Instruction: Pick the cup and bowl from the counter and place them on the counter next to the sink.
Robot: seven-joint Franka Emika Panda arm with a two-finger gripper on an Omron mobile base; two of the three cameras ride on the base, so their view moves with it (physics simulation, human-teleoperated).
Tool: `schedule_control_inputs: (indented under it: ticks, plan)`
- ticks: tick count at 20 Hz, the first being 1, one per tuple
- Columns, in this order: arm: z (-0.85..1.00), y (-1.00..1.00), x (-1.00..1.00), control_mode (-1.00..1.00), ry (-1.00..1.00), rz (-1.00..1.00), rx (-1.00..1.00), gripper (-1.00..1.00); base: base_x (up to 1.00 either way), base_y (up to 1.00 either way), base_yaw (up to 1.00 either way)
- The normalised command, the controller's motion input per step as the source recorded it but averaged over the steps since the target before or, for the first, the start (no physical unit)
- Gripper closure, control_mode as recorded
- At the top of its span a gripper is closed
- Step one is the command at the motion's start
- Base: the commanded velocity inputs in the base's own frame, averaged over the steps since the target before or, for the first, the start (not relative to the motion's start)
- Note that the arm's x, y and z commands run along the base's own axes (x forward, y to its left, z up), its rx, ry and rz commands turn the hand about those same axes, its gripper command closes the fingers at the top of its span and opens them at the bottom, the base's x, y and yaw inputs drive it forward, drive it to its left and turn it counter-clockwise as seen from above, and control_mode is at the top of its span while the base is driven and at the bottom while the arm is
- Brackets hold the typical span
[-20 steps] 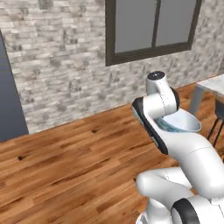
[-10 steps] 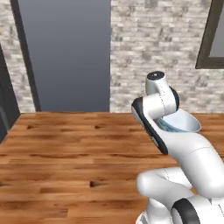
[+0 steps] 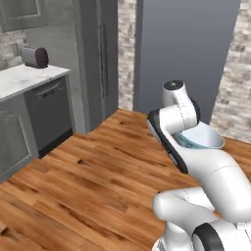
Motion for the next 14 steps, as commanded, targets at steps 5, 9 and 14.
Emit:
schedule_control_inputs:
  ticks: [5, 9, 14]
  plan:
    - [0.0, 0.0, 0.0, 1.0, 0.0, 0.0, 0.0, 1.0, 0.74, -0.27, 0.47]
    - [0.0, 0.0, 0.0, 1.0, 0.0, 0.0, 0.0, 1.0, 1.0, -0.09, 0.27]
    - [0.0, 0.0, 0.0, 1.0, 0.0, 0.0, 0.0, 1.0, 0.99, 0.0, 0.19]
